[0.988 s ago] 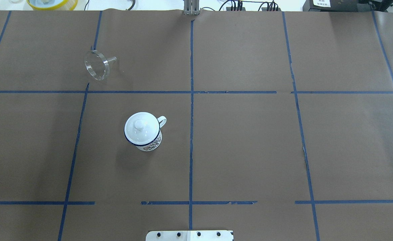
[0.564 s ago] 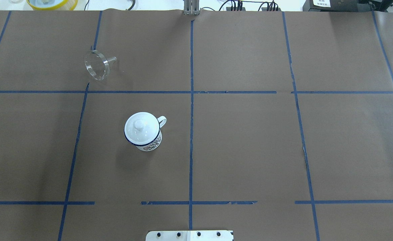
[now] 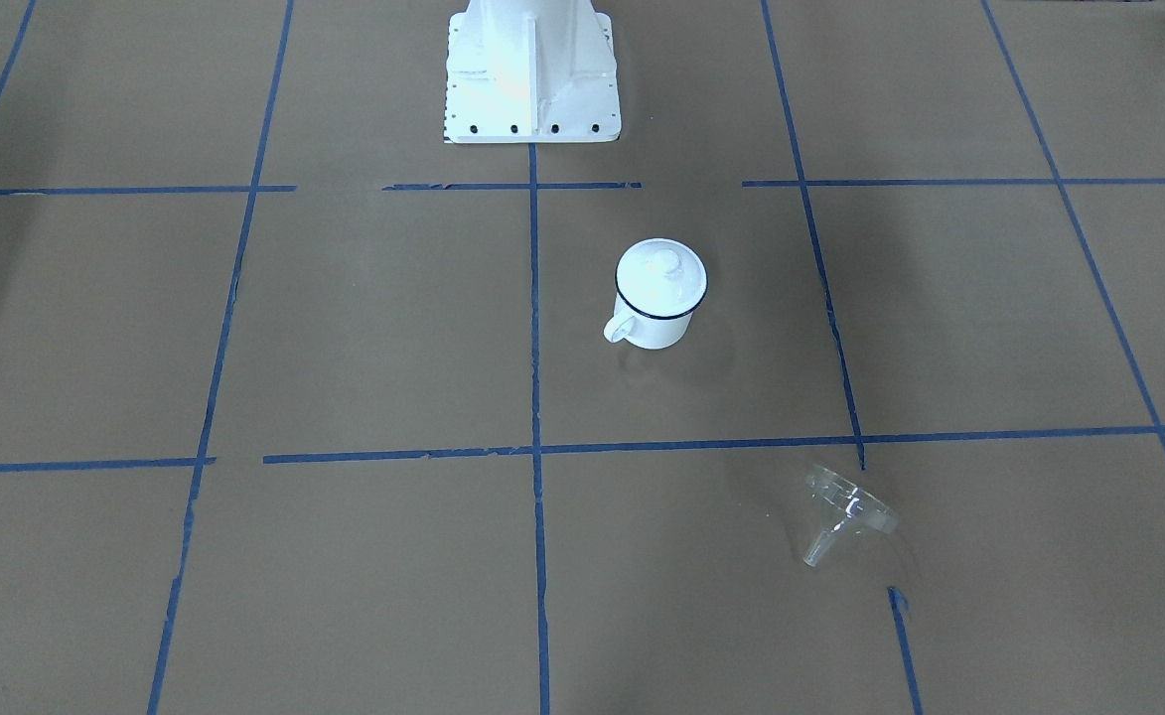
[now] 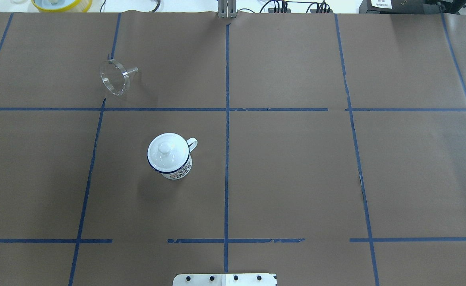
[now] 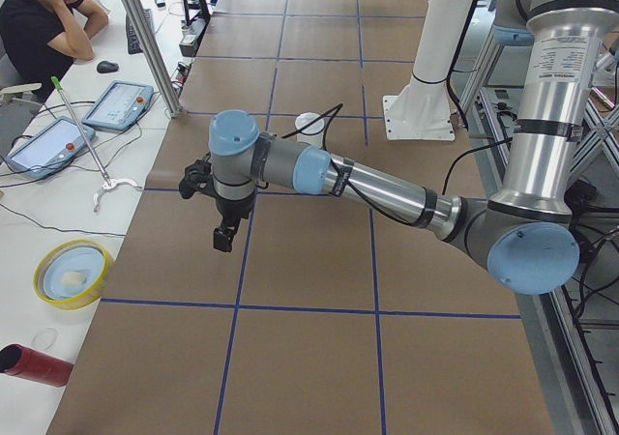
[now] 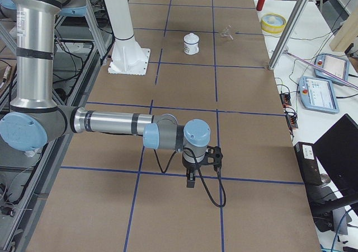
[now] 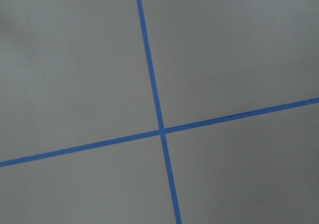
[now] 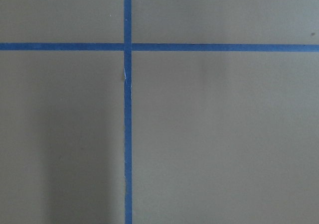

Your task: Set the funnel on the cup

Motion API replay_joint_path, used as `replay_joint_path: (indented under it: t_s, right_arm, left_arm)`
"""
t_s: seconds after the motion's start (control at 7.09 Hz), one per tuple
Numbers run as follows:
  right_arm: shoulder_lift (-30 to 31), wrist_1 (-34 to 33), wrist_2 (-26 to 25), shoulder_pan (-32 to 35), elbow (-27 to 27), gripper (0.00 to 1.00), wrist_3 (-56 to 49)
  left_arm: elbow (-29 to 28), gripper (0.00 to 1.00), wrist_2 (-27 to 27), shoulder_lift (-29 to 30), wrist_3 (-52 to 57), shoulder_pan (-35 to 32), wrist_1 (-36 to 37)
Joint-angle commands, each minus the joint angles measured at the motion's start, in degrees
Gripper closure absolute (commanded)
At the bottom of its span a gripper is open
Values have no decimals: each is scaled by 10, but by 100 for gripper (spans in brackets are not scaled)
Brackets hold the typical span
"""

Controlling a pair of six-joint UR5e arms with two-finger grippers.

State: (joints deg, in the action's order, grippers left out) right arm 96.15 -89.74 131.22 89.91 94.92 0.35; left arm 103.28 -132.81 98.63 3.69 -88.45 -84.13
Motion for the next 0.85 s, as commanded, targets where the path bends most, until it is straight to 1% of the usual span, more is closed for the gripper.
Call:
replay_joint_path:
  t_s: [0.0, 0.28, 0.42, 0.56, 0.71]
  right_arm:
    - [0, 0, 0, 0, 0, 0, 0]
    - [-1, 0, 0, 0, 0, 0, 0]
    - [0, 0, 0, 0, 0, 0, 0]
    - [0, 0, 0, 0, 0, 0, 0]
    - [-1, 0, 0, 0, 0, 0, 0]
  left_arm:
    - [24, 0, 0, 63, -95, 74, 17]
    - [45, 0, 7, 119, -221, 164, 17]
    - [48, 0, 11, 144, -253, 187, 19]
    - [62, 0, 34, 152, -276, 224, 18]
    - [67, 0, 60, 173, -339, 258, 18]
